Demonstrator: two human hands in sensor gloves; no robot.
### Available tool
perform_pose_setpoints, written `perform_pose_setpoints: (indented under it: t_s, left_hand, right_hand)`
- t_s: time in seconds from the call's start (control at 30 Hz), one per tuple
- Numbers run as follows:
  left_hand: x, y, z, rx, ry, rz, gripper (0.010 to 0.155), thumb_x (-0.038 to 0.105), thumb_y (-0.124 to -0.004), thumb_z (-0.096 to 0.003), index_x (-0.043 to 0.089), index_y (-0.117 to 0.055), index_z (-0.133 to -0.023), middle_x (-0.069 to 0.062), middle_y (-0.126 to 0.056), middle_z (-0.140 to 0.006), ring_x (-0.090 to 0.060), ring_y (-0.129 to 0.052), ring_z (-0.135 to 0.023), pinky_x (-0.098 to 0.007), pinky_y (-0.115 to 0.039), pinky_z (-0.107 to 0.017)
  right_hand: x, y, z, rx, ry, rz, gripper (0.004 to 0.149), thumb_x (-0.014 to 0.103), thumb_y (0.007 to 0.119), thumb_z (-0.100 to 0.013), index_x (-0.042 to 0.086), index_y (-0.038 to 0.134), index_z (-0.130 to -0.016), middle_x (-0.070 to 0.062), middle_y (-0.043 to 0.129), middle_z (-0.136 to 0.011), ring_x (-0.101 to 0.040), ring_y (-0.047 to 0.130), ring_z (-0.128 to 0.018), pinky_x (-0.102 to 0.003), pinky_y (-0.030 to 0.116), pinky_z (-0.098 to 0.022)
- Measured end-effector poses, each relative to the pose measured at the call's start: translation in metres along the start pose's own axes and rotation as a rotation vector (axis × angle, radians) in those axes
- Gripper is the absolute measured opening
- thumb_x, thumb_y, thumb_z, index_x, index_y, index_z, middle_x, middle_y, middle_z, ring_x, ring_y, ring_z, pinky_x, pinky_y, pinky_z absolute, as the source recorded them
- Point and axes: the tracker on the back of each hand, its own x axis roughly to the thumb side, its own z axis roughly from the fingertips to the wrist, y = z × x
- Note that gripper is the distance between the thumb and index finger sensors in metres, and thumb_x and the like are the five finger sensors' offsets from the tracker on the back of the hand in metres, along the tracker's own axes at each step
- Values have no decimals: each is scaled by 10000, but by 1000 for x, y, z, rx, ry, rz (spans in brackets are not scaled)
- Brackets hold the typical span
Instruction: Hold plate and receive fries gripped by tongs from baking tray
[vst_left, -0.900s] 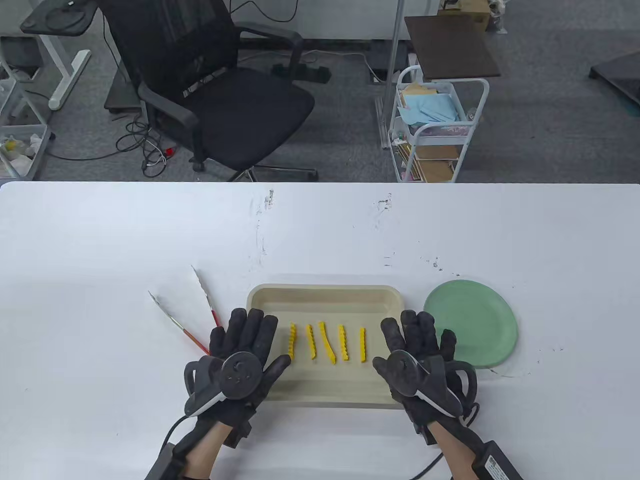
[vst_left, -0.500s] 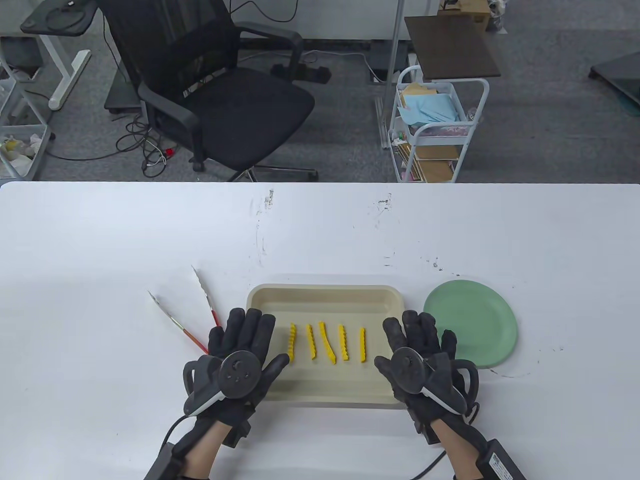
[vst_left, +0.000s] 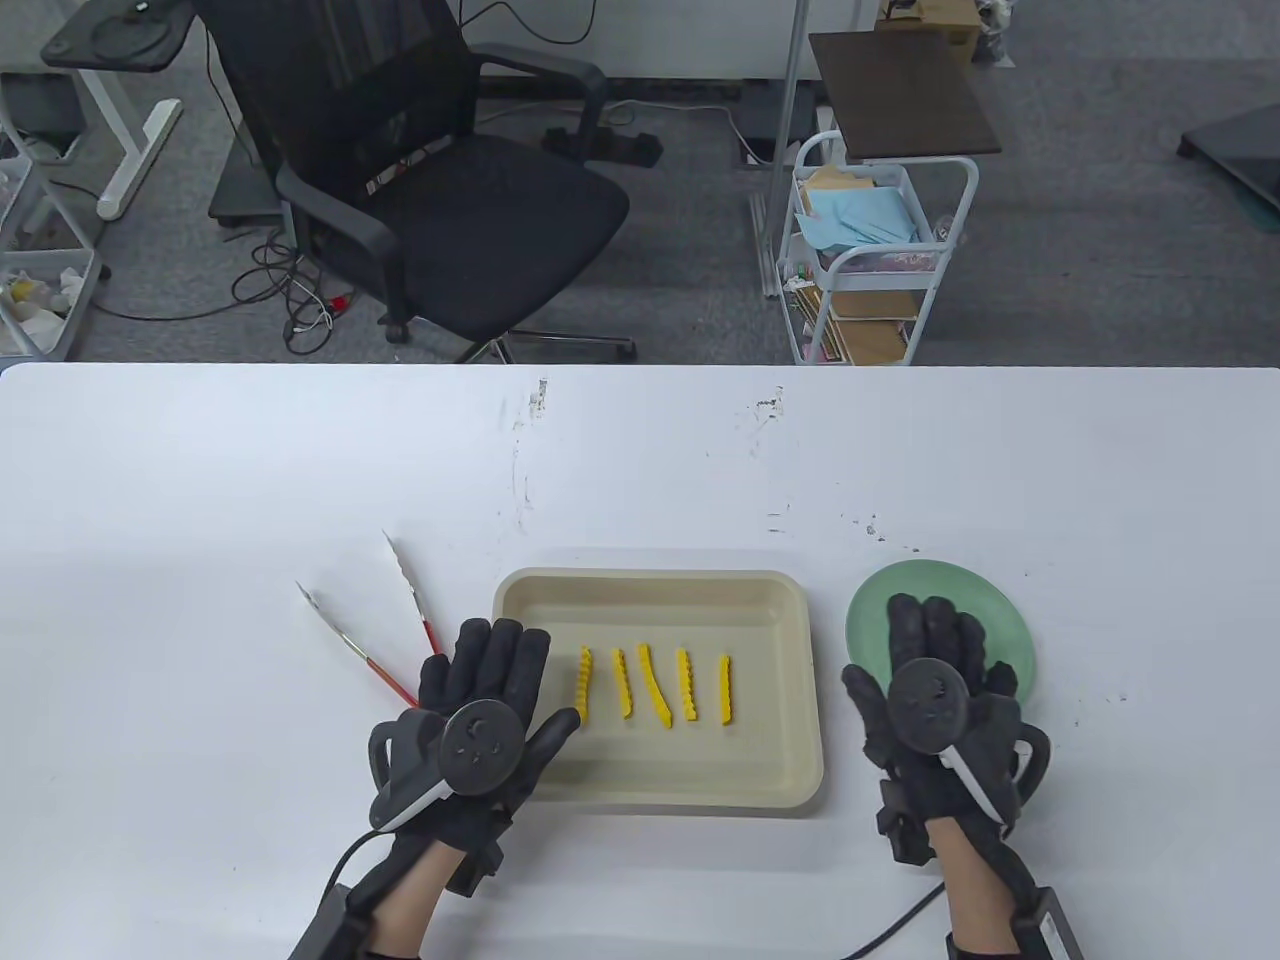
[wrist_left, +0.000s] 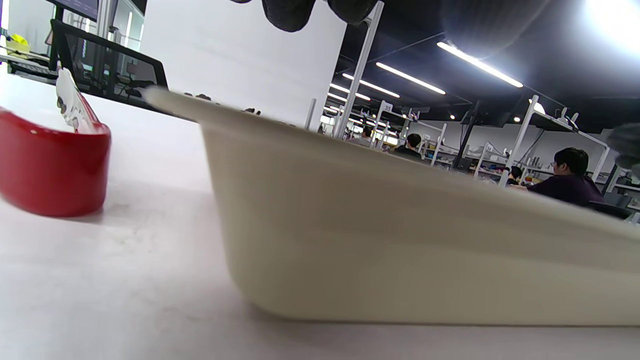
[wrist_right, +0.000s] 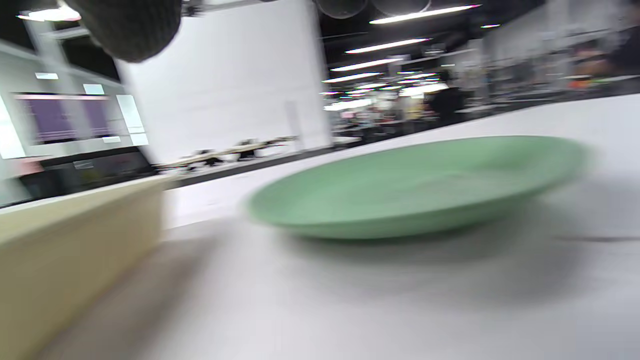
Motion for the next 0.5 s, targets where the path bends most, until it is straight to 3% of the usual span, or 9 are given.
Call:
perform_pose_setpoints:
  t_s: [0.17,0.23,0.4,0.5]
  left_hand:
    - [2,-4,-1,-13,-4,5,787,613,-548,-592,206,-190,-1163,-115,-220,-1237,-420,-190,-1134,-716,-205,-727]
    - [2,-5,-2,-15,-4,6,787,612,-548,-592,205,-189,-1162,-112,-220,-1237,-420,-189,-1134,-715,-204,-727]
    - [0,-3,-2,-11,3,15,784,605,-550,-594,201,-192,-1162,-110,-225,-1236,-422,-193,-1133,-715,-207,-727]
    - [-5,-2,-2,-2,17,23,781,598,-553,-595,190,-202,-1161,-113,-238,-1234,-428,-202,-1129,-715,-211,-726]
  right_hand:
    - [-35,13,-19,107,242,36,890,617,719,-440,226,228,-1071,-198,230,-1085,-539,292,-1024,-754,345,-658]
    - [-41,20,-27,165,305,139,930,635,727,-429,189,221,-1068,-227,279,-1070,-539,316,-1015,-742,366,-661]
    - [-46,32,-38,215,352,208,984,665,715,-410,127,215,-1063,-167,449,-1069,-494,396,-1032,-735,379,-666]
    - [-46,29,-41,163,374,202,1012,648,781,-365,135,269,-1072,-142,552,-1038,-464,526,-999,-726,407,-668]
